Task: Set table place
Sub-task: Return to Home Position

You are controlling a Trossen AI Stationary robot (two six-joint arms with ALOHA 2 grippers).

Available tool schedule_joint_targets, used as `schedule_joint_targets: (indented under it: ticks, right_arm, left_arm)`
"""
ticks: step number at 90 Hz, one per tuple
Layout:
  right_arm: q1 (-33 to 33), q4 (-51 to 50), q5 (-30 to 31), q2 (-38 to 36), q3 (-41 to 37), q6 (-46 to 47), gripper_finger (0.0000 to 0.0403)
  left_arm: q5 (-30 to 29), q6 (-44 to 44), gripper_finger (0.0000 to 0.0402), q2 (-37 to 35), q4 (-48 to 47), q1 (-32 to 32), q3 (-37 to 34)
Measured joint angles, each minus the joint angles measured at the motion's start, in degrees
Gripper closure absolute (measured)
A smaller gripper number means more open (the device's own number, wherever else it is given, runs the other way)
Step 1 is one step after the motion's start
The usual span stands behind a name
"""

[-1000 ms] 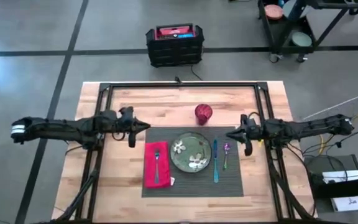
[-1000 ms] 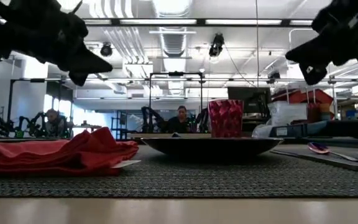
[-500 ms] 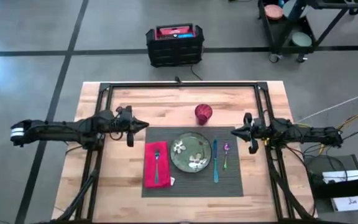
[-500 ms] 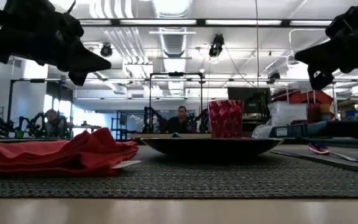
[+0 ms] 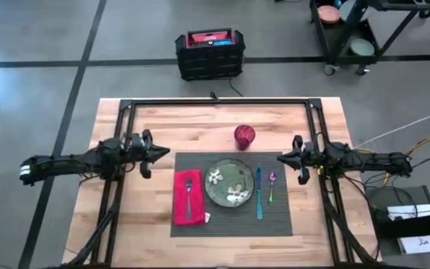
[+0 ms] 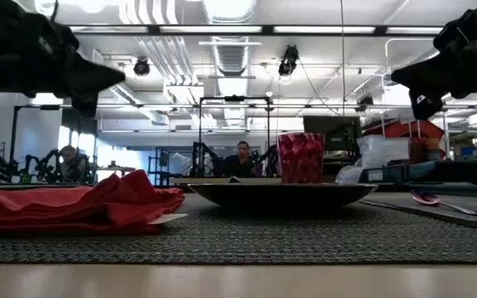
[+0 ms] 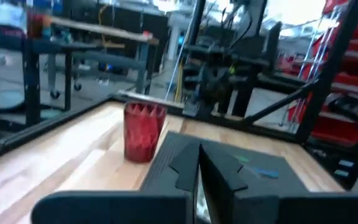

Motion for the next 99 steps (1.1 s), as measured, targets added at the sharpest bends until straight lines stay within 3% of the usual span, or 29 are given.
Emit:
schedule_joint_targets:
  ticks: [22, 61, 76, 99]
  right_arm:
    - [0.0, -0.15, 0.08, 0.04, 0.0, -2.01, 0.0403]
    - [0.0, -0.19, 0.33, 1.52, -0.02, -4.89, 0.0403]
    - [0.0, -0.05, 0.37, 1.68, -0.07, 2.19, 0.0403]
    - [0.0, -0.03, 0.38, 1.68, -0.07, 4.15, 0.0403]
  left_arm:
    - [-0.16, -1.64, 0.0402, -11.2, -12.77, 0.0, 0.03]
    - [-1.55, -1.75, 0.0401, -9.56, -13.53, 0.0, 0.21]
    - [-1.59, -1.64, 0.0398, -8.02, -13.48, 0.0, 0.21]
    - [-1.59, -1.62, 0.0398, -5.61, -13.48, 0.0, 0.19]
